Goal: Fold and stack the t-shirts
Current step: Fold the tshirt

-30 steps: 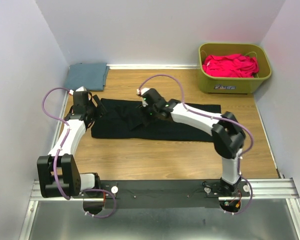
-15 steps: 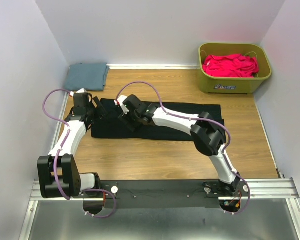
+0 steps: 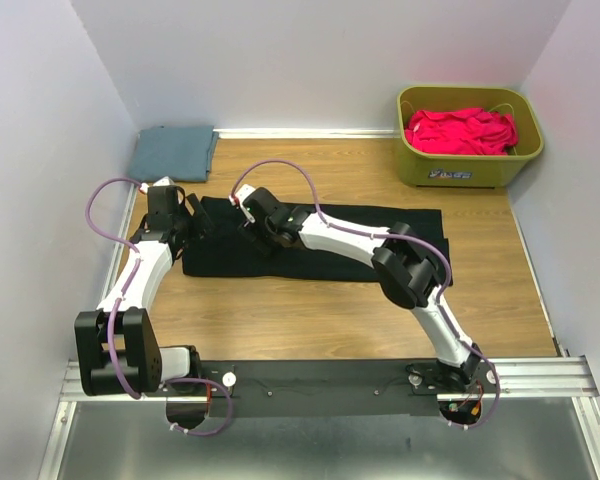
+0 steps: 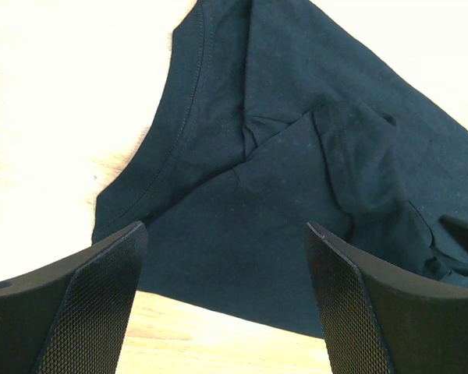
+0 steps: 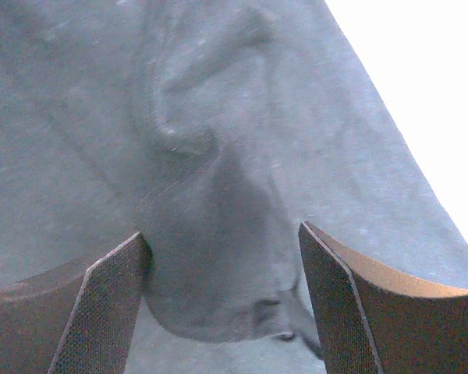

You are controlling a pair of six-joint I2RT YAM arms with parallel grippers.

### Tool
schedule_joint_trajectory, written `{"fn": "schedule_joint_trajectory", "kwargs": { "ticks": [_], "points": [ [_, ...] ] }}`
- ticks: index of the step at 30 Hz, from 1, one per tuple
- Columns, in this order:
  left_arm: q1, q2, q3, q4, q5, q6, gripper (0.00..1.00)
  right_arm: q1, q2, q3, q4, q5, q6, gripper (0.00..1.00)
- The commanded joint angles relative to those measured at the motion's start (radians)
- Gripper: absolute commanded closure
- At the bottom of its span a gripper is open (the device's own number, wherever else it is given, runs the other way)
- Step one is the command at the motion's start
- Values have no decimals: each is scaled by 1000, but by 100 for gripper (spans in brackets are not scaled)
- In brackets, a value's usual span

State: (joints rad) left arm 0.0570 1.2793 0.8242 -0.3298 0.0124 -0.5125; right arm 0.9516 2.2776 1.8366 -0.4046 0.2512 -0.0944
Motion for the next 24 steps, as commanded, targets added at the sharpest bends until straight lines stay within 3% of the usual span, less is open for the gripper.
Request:
{"fn": "schedule_joint_trajectory", "kwargs": {
  "ticks": [1, 16, 24],
  "points": [
    [3, 11, -14, 18, 4, 17, 12, -33, 6, 30, 15, 115, 22, 18],
    [1, 37, -5, 32, 69, 20, 13, -211, -110, -10, 15, 42, 143, 18],
    [-8, 83, -11, 49, 84, -1, 21, -301, -276, -249, 21, -63, 288, 22]
  ]
}}
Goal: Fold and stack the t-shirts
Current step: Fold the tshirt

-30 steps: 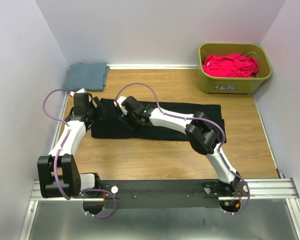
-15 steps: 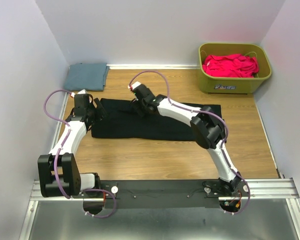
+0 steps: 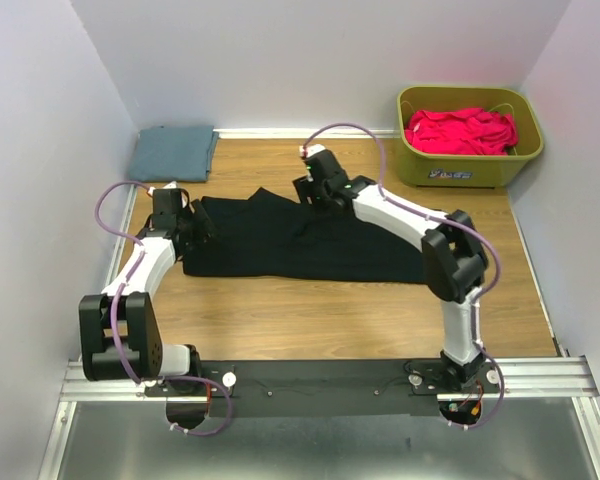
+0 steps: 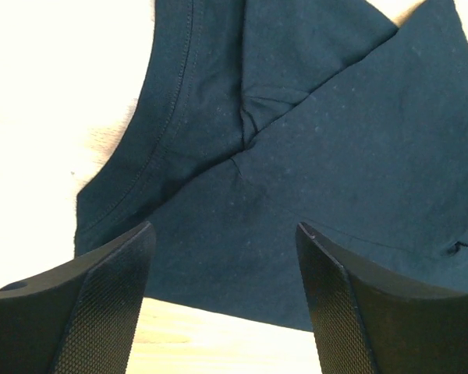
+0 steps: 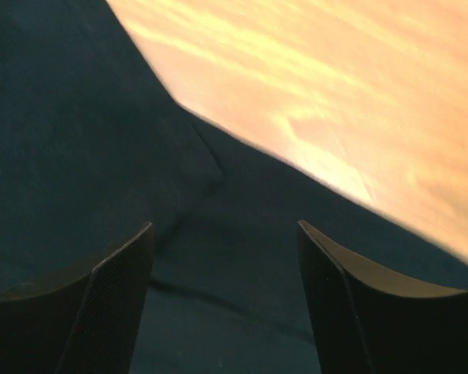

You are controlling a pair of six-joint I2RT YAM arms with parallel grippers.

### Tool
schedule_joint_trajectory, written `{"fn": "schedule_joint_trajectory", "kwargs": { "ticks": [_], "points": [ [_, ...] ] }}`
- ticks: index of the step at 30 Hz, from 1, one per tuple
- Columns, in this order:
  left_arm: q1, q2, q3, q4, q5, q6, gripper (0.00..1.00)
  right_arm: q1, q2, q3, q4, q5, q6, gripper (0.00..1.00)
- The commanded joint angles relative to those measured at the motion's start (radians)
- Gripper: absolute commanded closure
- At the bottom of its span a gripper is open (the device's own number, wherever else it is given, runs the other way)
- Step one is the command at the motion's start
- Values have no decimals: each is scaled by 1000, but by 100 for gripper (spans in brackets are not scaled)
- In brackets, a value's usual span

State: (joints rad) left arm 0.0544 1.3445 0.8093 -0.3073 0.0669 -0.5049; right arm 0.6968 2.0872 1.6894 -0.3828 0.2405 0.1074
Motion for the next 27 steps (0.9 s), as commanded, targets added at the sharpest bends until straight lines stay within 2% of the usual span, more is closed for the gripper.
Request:
{"fn": "schedule_joint_trajectory", "kwargs": {
  "ticks": [1, 5, 13, 21, 27],
  "points": [
    [-4, 22, -8, 30, 27, -15, 22, -54, -128, -138, -2, -49, 98, 23],
    [-4, 39, -50, 40, 17, -24, 26, -89, -231, -313, -1, -61, 161, 26],
    [-4, 71, -78, 1, -25, 2, 27, -175, -384, -646, -2, -61, 297, 28],
    [-2, 139, -114, -67, -23, 32, 27, -308, -503, -842, -40, -116, 400, 28],
    [-1, 96, -93, -157, -26, 26, 27, -379, -561, -881, -233, -150, 468, 28]
  ]
}}
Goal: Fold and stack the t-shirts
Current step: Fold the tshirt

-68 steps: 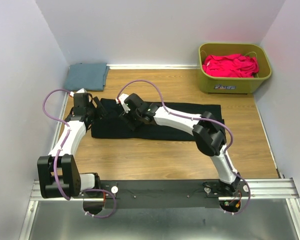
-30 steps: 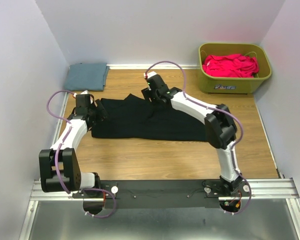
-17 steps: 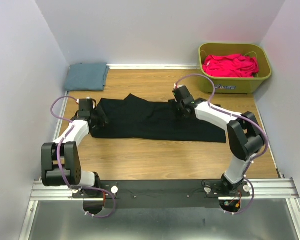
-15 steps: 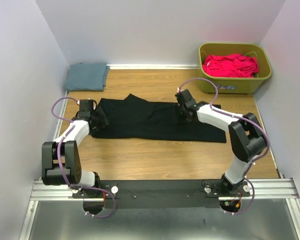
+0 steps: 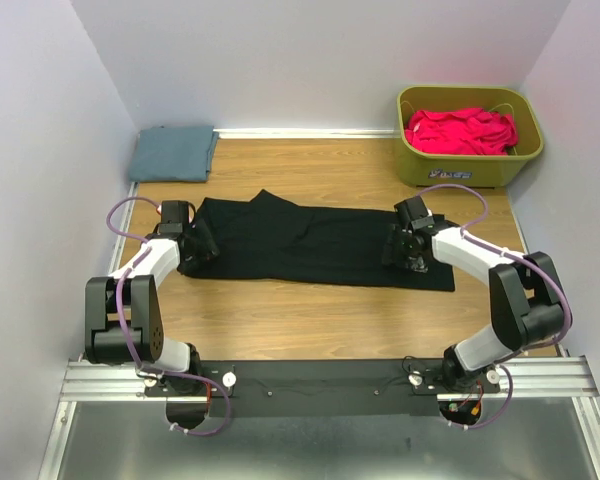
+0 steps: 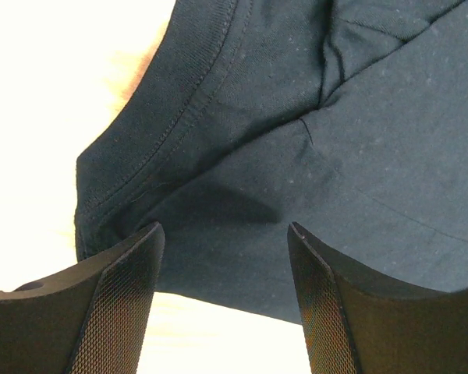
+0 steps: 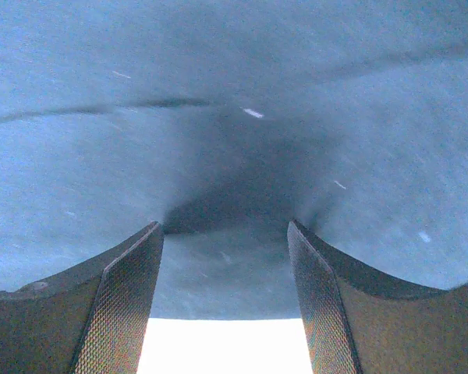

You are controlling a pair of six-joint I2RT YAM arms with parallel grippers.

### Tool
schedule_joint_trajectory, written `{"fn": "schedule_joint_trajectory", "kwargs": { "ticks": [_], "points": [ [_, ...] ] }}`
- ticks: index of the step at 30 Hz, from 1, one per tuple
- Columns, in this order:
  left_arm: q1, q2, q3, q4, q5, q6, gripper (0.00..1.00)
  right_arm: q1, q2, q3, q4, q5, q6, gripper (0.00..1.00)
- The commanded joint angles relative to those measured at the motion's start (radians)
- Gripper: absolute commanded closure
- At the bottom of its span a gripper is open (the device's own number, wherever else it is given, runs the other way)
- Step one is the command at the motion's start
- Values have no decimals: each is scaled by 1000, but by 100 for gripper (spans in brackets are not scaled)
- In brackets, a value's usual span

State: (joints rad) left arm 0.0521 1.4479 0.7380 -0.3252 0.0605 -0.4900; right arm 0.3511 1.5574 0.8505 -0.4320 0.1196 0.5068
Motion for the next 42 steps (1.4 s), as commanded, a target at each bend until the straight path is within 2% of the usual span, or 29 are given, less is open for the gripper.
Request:
{"fn": "schedule_joint_trajectory", "kwargs": {
  "ticks": [1, 5, 7, 10, 11, 13, 15, 16, 18, 21, 25, 29, 31, 32, 42],
  "points": [
    [3, -29, -23, -161, -19, 13, 27, -43, -40, -45, -206, -25, 70, 27],
    [5, -92, 7, -205, -39, 19, 23, -80, -97, -9, -260, -14, 32, 27],
    [6, -112, 38, -209, -45, 27, 21, -81, -94, 85, -261, -34, -5, 28],
    [-4, -127, 122, -170, -37, 59, 18, -81, -62, 189, -217, -138, -60, 31],
    [-9, -123, 161, -143, -34, 74, 18, -80, -48, 243, -188, -220, -74, 32],
    [-21, -103, 198, -59, 4, 120, 19, -80, -5, 272, -75, -305, -67, 33],
    [-31, -46, 260, 24, 42, 140, 19, -77, 39, 314, 31, -438, -31, 34],
    [-35, 6, 308, 47, 109, 160, 19, -75, 93, 346, 62, -501, -2, 36],
    [-49, 73, 369, 92, 157, 171, 19, -61, 145, 379, 145, -540, 24, 36],
    [-109, 236, 526, 80, 153, 209, 21, -47, 242, 445, 232, -590, 68, 40],
    [-161, 432, 726, 57, 165, 263, 27, -35, 361, 525, 308, -662, 107, 45],
    [-185, 555, 852, 38, 157, 324, 30, -9, 466, 590, 354, -693, 122, 49],
    [-192, 595, 885, 34, 153, 347, 31, 9, 521, 610, 371, -704, 127, 50],
    [-195, 629, 906, 34, 151, 355, 35, 17, 539, 630, 375, -707, 131, 50],
    [-202, 772, 971, 5, 174, 404, 37, 60, 690, 702, 400, -712, 156, 52]
  ]
}}
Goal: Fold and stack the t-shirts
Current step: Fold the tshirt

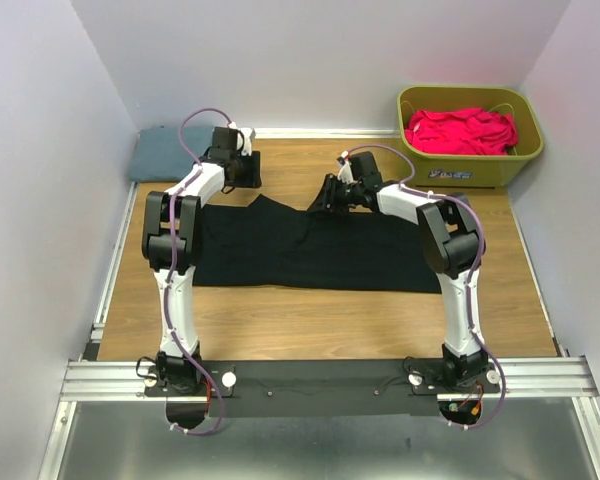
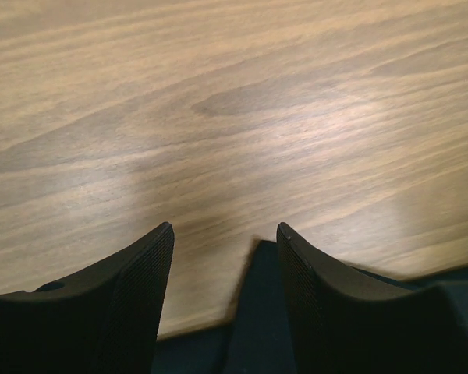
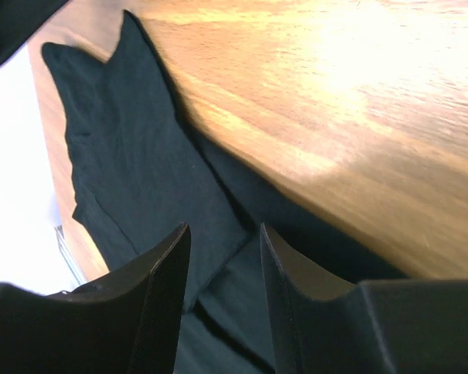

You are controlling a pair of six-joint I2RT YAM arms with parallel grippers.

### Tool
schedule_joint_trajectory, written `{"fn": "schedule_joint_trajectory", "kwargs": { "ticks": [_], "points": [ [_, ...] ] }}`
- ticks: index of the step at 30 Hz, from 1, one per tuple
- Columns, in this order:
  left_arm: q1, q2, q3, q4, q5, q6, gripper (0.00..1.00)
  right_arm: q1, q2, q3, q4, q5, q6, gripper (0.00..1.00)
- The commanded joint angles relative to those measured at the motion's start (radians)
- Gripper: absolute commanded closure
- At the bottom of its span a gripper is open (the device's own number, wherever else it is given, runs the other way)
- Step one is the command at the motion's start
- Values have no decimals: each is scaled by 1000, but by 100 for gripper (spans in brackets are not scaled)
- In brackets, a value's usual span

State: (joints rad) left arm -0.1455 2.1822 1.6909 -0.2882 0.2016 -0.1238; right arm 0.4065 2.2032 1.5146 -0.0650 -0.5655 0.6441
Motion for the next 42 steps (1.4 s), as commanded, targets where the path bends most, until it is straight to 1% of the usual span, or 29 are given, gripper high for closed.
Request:
{"fn": "schedule_joint_trajectory", "kwargs": {
  "ticks": [1, 4, 8, 13, 19, 23, 24, 26, 31, 35, 36, 37, 40, 42],
  "points": [
    [-6, 50, 18, -34, 39, 38, 37, 6, 50, 38, 34, -27, 20, 52],
    [-15, 70, 23, -32, 68, 44, 37, 11, 69, 35, 34, -25, 22, 52],
    [-23, 82, 35, -39, 67, 53, 37, 12, 76, 22, 34, -14, 22, 53],
    [-23, 80, 33, -52, 108, 58, 37, 14, 84, 22, 34, -39, 22, 59],
    [-25, 85, 33, -71, 140, 53, 38, 22, 85, 36, 34, -62, 20, 59],
    [-26, 85, 33, -81, 145, 52, 40, 25, 95, 42, 33, -66, 20, 59],
    [-26, 85, 30, -83, 148, 53, 44, 26, 95, 44, 33, -66, 22, 60],
    [-26, 83, 29, -85, 151, 53, 44, 28, 96, 45, 34, -66, 20, 60],
    [-29, 82, 26, -100, 140, 49, 45, 32, 104, 52, 34, -70, 19, 64],
    [-34, 77, 18, -101, 122, 49, 46, 34, 108, 52, 33, -62, 19, 73],
    [-32, 77, 18, -98, 121, 49, 47, 34, 110, 52, 34, -60, 17, 74],
    [-32, 77, 18, -103, 116, 50, 51, 34, 112, 52, 34, -60, 19, 76],
    [-35, 82, 24, -114, 107, 47, 52, 34, 113, 55, 34, -59, 9, 84],
    [-39, 80, 23, -118, 94, 44, 55, 34, 112, 55, 34, -59, 8, 86]
  ]
}}
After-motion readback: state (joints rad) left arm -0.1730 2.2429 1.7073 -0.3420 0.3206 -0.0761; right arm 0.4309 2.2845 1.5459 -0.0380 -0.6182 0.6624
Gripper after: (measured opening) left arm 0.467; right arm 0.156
